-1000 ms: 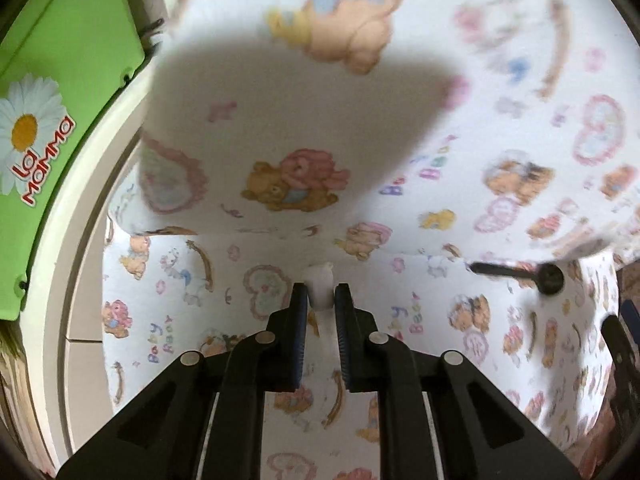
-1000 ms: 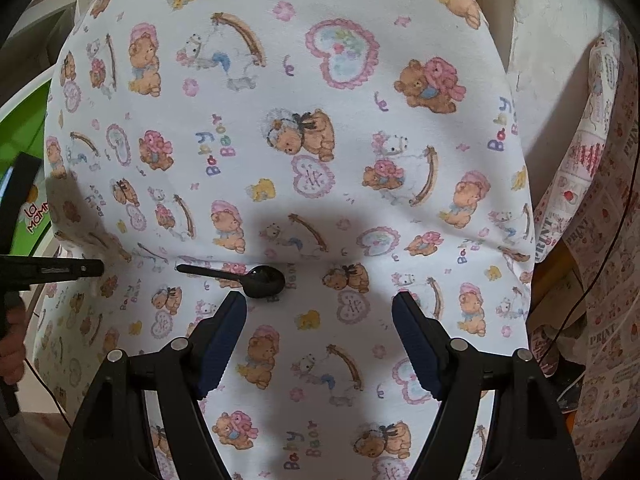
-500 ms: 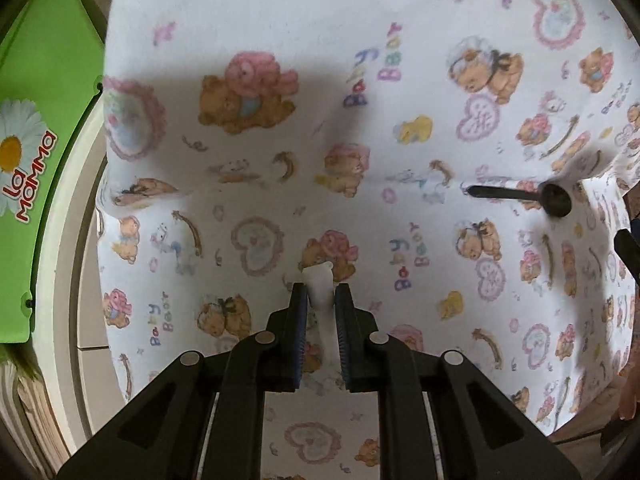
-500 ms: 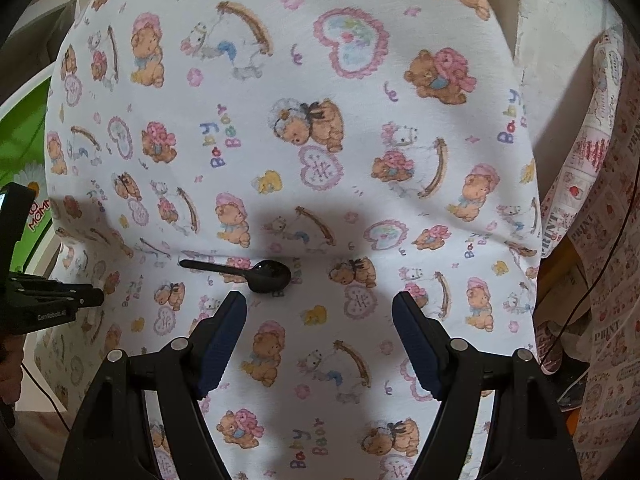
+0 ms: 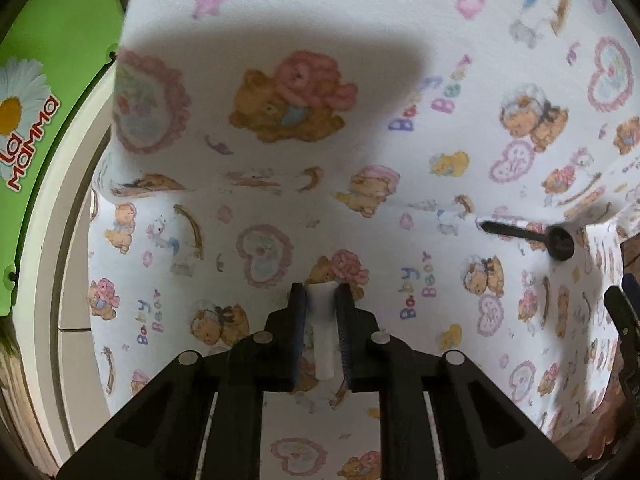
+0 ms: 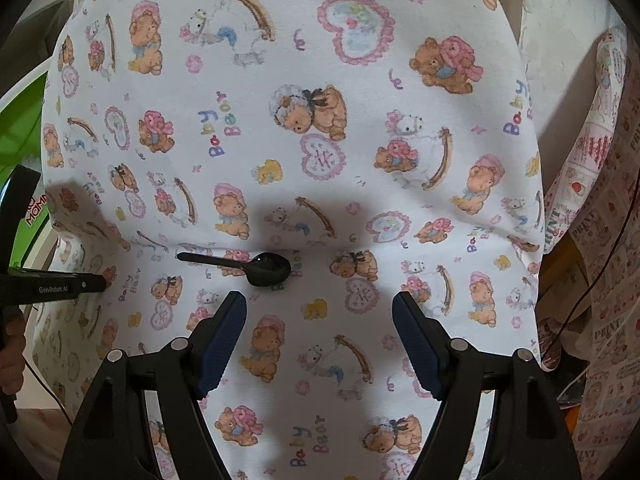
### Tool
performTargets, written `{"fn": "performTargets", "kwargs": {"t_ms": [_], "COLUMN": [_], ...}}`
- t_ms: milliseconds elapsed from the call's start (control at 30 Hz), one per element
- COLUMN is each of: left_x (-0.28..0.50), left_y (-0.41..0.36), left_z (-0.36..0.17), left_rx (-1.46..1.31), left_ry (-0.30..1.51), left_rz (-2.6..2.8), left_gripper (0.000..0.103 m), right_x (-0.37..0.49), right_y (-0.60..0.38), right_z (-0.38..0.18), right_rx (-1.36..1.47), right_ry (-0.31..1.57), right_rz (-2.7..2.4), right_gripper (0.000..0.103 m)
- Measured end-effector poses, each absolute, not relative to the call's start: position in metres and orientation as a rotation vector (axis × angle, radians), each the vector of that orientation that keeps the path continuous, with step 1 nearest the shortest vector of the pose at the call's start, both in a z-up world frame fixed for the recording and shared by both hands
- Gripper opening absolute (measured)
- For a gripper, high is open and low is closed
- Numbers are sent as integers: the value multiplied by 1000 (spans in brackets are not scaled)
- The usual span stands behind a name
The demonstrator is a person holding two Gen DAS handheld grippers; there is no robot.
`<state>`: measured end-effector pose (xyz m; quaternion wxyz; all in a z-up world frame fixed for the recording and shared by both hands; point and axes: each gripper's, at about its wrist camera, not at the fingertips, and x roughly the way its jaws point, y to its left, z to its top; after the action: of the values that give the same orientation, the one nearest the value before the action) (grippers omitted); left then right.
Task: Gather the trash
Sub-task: 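Close the left tool on the white tube and lift it, then close the right tool on the black spoon handle while the left tool holds the tube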
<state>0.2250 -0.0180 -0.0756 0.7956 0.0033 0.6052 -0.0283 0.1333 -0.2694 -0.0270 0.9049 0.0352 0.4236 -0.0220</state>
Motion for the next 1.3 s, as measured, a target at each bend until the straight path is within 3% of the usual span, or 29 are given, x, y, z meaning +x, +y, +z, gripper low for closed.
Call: {"fn": "performTargets", "kwargs": {"t_ms": [200,400,500,700,967,1133,1300], "left_x": [225,214,215,210,206,210,202], "left_y": [-10,-3,3,1,-2,10,9], "left_z": [-64,-33,-25,-24,-17,-17,-6], "left_rx": [3,44,11,27,1,-29,27], "left_ry": [1267,1070,1046,1044,1050,1063,1010], "left_rz": [-76,29,-16,-23,-14,-8,5], "left_gripper": [14,14,14,14,14,14,14], "right_x": [136,148,160,175,188,193,181], "right_y": [-279,-304,-313,-313,-295,-282,-271], "right_z": [-21,-16,-27,-47,-58,-67,-54], "right_rx": [155,321,460,540,512,497,441], "right_ry": [874,857,909,948,975,995,939], "right_rz": [-23,-56,4,-23,-28,-4,10], "right_gripper": [77,76,59,38,25,4,3]}}
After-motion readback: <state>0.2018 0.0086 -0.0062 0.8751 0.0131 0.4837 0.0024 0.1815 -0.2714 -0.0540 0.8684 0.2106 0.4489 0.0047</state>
